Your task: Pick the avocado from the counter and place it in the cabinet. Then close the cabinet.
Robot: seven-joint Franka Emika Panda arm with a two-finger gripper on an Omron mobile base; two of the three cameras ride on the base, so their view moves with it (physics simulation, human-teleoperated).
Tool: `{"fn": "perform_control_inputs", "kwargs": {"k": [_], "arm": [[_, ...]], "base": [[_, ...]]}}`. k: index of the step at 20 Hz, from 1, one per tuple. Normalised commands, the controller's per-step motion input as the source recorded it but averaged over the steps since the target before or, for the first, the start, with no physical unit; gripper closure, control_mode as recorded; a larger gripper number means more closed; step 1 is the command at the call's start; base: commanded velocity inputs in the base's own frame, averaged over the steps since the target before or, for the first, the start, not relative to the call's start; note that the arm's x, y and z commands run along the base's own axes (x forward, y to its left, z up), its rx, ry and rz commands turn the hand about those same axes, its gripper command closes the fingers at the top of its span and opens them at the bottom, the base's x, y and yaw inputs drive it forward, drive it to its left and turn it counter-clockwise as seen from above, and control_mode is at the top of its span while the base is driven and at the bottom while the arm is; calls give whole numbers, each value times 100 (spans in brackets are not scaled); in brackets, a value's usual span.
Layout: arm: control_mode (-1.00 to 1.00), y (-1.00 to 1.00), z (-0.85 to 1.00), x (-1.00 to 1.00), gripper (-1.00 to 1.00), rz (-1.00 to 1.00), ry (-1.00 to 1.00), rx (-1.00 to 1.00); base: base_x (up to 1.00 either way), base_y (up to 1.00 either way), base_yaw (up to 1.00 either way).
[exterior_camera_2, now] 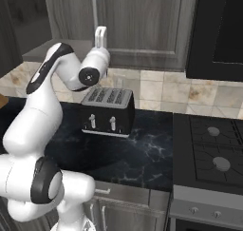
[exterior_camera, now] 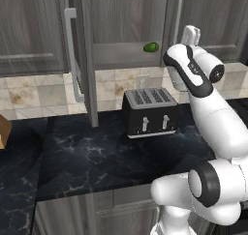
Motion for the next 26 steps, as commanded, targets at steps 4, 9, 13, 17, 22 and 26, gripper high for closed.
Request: {"fn": "perform_control_inputs", "kwargs": {"k": [4,9,13,17,22,26], "arm": [[-100,0,0,100,-100,-17,6,0],[-100,-22,0,79,-100,-10,10,0],[-100,-42,5,28,-100,-4,8,0],[-100,-55,22,-76,-100,-2,6,0],[-100,-16,10,-100,-100,-1,4,0],[-100,3,0,-100,-100,0,0,0]], "base": [[0,0,0],[0,0,0],[0,0,0],[0,0,0],[0,0,0],[0,0,0]]}}
